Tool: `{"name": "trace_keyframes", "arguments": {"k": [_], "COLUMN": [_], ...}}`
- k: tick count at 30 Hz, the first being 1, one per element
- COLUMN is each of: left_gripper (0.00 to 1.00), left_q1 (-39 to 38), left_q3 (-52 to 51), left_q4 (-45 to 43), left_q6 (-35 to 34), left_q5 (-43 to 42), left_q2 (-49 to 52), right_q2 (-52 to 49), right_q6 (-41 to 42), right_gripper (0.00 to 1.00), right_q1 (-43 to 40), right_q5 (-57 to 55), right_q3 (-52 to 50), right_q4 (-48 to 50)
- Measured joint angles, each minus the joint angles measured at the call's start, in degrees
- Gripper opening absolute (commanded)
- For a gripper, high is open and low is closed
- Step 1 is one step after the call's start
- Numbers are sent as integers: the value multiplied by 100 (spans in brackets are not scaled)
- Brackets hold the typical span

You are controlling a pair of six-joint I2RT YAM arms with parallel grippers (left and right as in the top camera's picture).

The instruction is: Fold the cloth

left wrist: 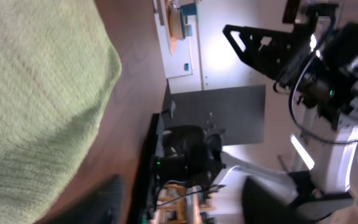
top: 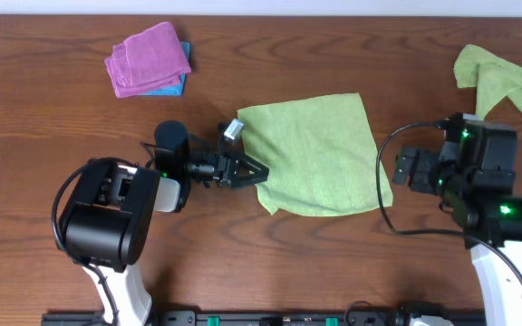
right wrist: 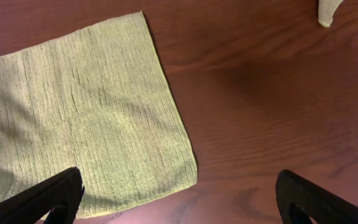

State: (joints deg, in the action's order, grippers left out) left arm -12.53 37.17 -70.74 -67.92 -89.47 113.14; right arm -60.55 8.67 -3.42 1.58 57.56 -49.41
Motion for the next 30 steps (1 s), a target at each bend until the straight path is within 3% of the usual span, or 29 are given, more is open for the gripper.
{"name": "trace_keyframes", "arguments": {"k": [4, 5, 7, 8, 9, 10, 11, 12, 17, 19, 22, 26, 30], "left_gripper": [49, 44, 21, 16, 14, 13, 13, 14, 31, 61, 96, 96, 96], "left_q1": [-4, -9, -37, -68, -87, -114, -133, -151, -157, -157, -157, -157, -157], "left_q3": [-2, -2, -2, -2, -2, -2, -2, -2, -2, -2, -2, -2, -2], "left_q4": [-13, -13, -7, -2, -2, -4, 11, 15, 17, 15, 24, 20, 20], "left_q6": [-133, -136, -142, -96, -68, 11, 50, 101, 216, 205, 2, -376, -400], "left_q5": [-20, -20, -17, -17, -20, -20, -20, -22, -17, -7, 122, 557, 804], "left_q2": [0, 0, 0, -2, 0, 0, 0, 0, 0, 0, -2, -2, -2], "right_q2": [-83, -125, -223, -282, -326, -363, -393, -424, -457, -457, -457, -457, -452], "right_q6": [0, 0, -26, -13, -37, -44, -39, -42, -35, -35, -35, -76, -142], "right_gripper": [99, 94, 76, 64, 45, 35, 42, 58, 69, 75, 85, 98, 96], "right_q1": [0, 0, 0, 0, 0, 0, 0, 0, 0, 0, 0, 0, 0], "right_q5": [0, 0, -4, -9, -2, -4, -2, -4, -46, -55, -70, -94, -96], "right_q3": [0, 0, 0, 0, 0, 0, 0, 0, 0, 0, 0, 0, 2], "right_q4": [52, 61, 103, 144, 173, 212, 251, 291, 299, 299, 297, 243, 103]}}
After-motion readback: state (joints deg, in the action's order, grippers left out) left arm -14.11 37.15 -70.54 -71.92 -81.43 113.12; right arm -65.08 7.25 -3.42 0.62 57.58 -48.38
